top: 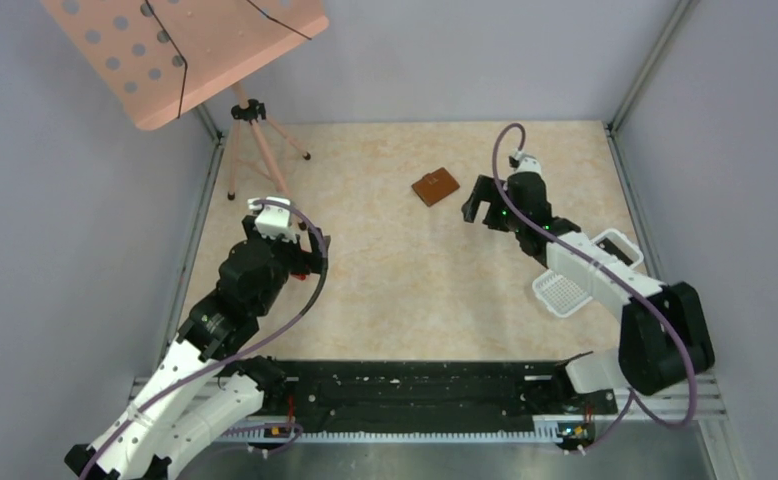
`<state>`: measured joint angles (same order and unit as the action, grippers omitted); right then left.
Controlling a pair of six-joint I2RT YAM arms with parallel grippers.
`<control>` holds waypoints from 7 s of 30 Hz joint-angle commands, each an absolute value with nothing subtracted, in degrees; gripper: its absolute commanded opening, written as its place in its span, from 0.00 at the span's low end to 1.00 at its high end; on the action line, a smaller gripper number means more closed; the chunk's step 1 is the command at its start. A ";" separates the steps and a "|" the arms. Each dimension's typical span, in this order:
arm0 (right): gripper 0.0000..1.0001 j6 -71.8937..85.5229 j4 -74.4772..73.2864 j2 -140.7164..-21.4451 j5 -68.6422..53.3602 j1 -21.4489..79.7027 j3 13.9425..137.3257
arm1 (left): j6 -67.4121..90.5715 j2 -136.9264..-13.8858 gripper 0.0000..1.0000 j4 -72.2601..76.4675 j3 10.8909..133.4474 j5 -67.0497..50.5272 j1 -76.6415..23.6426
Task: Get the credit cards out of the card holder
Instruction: Move the card holder to the center of the board, then open the card holder at the center of the board.
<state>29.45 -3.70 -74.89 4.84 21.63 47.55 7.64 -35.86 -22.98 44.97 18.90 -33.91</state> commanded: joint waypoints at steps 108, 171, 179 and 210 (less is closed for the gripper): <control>0.00 24.34 -25.92 -88.58 24.76 65.15 65.26 | 45.96 -40.67 0.79 -29.94 39.28 9.90 -28.28; 0.00 48.06 27.41 -84.80 -33.13 42.99 32.72 | 55.09 -72.43 0.14 5.03 19.96 -23.14 -29.40; 0.00 28.54 -2.85 -78.37 -17.64 42.98 44.80 | 49.45 -68.40 0.30 -9.17 31.73 -18.59 -29.26; 0.34 5.25 -15.08 -83.82 18.09 71.63 49.04 | 39.73 -56.69 0.70 -25.78 41.10 -6.40 -23.81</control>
<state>-0.71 -16.12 -88.33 27.35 70.65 51.64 41.47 -56.80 -28.36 41.98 -3.84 -24.03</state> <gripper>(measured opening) 0.283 0.709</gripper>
